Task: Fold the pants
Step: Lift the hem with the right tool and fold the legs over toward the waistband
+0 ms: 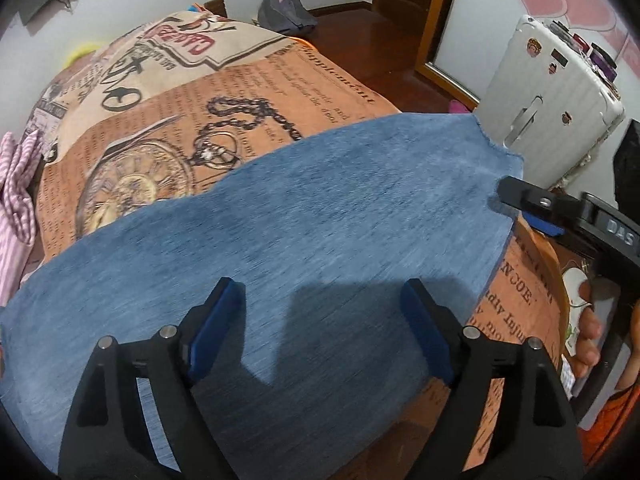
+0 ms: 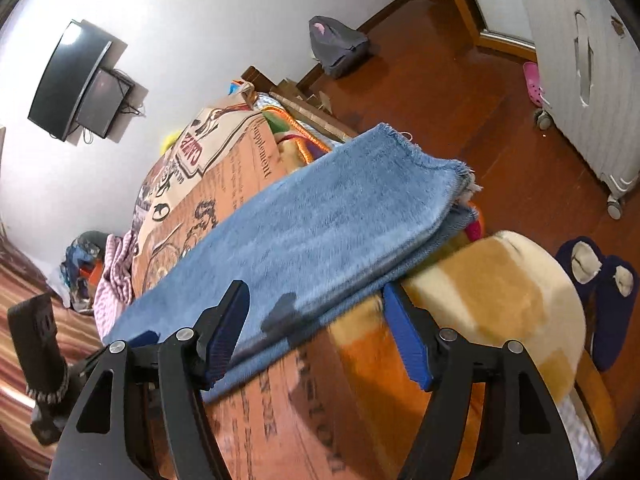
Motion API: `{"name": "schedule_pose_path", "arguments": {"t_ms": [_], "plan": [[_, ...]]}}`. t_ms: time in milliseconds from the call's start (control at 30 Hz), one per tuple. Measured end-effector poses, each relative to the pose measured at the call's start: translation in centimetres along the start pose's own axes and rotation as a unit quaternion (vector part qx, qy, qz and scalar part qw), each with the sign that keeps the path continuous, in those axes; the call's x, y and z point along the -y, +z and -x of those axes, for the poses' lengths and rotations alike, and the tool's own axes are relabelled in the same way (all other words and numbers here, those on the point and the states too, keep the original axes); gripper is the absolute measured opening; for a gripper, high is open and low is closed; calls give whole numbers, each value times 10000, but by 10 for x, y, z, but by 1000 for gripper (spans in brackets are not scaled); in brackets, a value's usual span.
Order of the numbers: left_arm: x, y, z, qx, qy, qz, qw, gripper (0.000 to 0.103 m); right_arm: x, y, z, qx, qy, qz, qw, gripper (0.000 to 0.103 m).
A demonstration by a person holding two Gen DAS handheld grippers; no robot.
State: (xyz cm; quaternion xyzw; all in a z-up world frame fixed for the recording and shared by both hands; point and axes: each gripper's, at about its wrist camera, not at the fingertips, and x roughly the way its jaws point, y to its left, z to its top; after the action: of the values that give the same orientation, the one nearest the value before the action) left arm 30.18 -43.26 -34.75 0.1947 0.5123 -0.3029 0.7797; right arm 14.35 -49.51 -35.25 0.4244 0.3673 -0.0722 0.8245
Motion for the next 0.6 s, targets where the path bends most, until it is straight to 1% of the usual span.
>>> {"name": "schedule_pose_path", "arguments": {"t_ms": [100, 200, 300, 433, 500, 567, 600], "plan": [[3, 2, -3, -16, -97, 33, 9999, 86, 2, 4, -11, -36, -11, -48, 10000, 67], [5, 2, -5, -1, -99, 15, 9999, 89, 5, 8, -17, -34, 13, -160, 9999, 66], [6, 2, -6, 28, -94, -11, 10000, 89, 8, 14, -21, 50, -15, -298, 9995, 61], [5, 0, -6, 64, -136, 24, 9999, 90, 8, 24, -23, 121, -122, -335, 9993, 41], [4, 0, -5, 98, -164, 50, 9998, 90, 7, 28, -21, 160, -206, -244, 9994, 22], [4, -1, -4, 129, -183, 63, 9997, 90, 5, 32, -16, 211, -265, -121, 9994, 13], [3, -2, -3, 154, -190, 70, 9997, 90, 3, 33, -12, 244, -253, -54, 9994, 12]]}}
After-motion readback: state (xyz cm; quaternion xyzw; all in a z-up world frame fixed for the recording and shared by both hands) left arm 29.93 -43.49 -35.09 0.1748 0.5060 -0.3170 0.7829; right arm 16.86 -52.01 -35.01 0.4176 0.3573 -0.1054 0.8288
